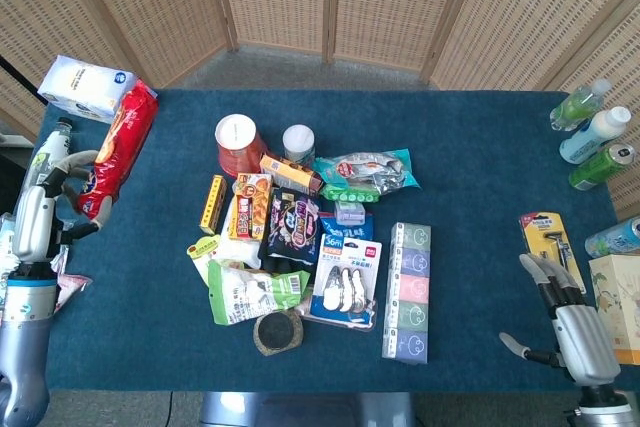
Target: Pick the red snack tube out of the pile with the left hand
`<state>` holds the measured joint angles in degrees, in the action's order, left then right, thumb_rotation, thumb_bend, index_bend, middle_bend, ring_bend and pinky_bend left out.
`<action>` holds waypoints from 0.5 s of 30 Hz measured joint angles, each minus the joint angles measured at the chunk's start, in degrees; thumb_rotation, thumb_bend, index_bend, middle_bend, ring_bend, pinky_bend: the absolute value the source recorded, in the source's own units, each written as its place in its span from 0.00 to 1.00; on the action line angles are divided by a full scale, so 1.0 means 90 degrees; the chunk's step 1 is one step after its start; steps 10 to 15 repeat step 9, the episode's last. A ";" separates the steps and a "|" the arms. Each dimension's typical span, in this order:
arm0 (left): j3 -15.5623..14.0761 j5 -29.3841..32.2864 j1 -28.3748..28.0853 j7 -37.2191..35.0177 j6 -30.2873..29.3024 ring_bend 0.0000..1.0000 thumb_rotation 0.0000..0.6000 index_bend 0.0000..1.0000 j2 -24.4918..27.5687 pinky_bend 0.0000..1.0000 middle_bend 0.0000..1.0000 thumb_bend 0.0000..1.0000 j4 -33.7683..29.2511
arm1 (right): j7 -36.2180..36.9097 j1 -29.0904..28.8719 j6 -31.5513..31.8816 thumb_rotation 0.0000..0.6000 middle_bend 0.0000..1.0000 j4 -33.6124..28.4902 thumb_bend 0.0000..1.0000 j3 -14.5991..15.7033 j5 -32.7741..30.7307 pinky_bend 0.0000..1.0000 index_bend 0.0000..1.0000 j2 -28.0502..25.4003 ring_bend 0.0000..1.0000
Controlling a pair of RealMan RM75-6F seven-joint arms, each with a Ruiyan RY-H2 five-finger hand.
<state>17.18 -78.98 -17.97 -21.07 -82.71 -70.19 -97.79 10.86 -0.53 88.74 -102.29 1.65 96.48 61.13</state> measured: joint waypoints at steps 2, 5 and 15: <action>0.0002 -0.0043 -0.0049 0.0001 0.0026 0.74 1.00 0.60 0.0010 0.69 0.58 0.50 -0.0058 | 0.0004 0.0006 0.0005 1.00 0.00 0.0031 0.16 0.0013 0.0002 0.03 0.04 0.0029 0.00; 0.0019 -0.0069 -0.0162 0.0051 0.0092 0.74 1.00 0.60 -0.0046 0.69 0.58 0.50 -0.0116 | -0.0020 0.0038 0.0042 1.00 0.00 0.0063 0.16 0.0022 -0.0020 0.03 0.04 0.0039 0.00; 0.0017 -0.0128 -0.0272 0.0108 0.0146 0.74 1.00 0.60 -0.0154 0.69 0.58 0.50 -0.0117 | -0.0035 0.0071 0.0077 1.00 0.00 0.0082 0.16 0.0027 -0.0059 0.03 0.05 0.0045 0.00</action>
